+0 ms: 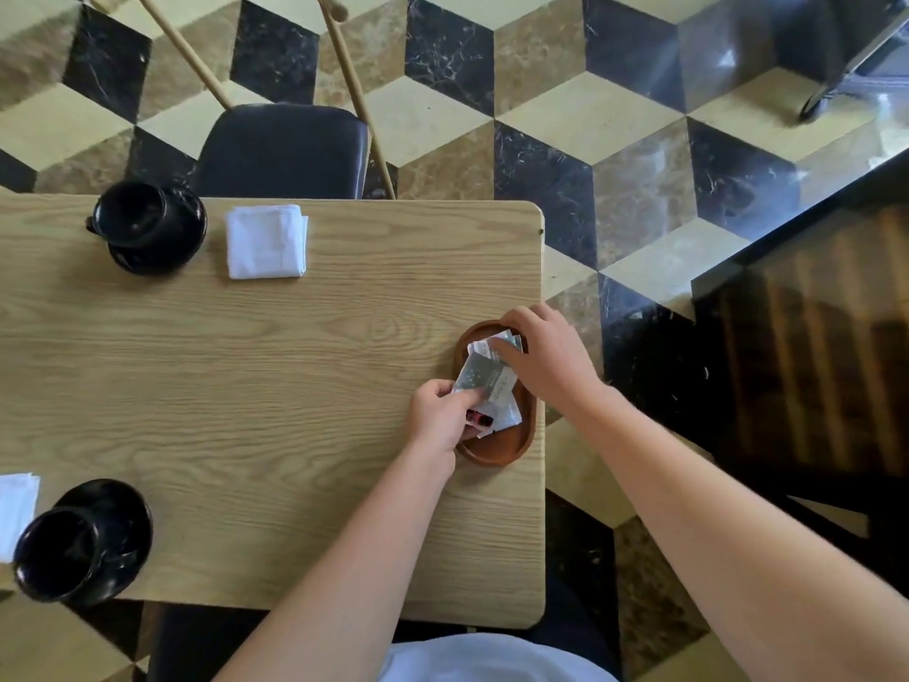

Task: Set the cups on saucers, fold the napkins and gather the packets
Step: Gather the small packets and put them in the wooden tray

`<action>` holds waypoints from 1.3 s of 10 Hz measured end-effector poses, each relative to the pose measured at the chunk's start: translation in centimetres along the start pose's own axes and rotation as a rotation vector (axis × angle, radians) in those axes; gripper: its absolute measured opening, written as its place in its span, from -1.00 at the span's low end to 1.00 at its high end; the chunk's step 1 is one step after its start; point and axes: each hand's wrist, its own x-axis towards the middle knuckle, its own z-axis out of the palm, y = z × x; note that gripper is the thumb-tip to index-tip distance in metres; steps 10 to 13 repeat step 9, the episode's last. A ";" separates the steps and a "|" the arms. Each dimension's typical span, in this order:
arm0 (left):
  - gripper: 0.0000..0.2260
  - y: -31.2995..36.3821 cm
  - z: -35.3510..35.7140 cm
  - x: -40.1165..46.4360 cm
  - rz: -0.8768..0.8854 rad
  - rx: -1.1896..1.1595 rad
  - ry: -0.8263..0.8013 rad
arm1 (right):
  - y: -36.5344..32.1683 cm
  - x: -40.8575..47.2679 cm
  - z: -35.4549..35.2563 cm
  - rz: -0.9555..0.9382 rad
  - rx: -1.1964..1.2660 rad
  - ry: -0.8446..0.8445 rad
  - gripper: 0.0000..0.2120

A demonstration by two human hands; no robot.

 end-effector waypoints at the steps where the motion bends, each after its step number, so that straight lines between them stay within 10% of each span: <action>1: -0.82 -0.1 0.8 -0.1 0.001 -0.048 -0.017 | 0.1 -3.2 0.2 0.210 0.336 -0.055 -0.58; 3: -0.87 -0.4 1.7 -0.1 0.023 0.069 -0.064 | 0.6 -5.6 1.3 0.359 0.605 -0.192 -0.85; 7: -0.85 0.2 1.3 1.2 0.286 0.730 0.198 | -0.3 -4.5 2.3 0.301 0.148 -0.145 -0.74; 13: -0.79 -0.4 0.3 -0.2 0.332 0.702 0.182 | -1.4 -5.6 1.8 0.393 0.193 -0.050 -0.58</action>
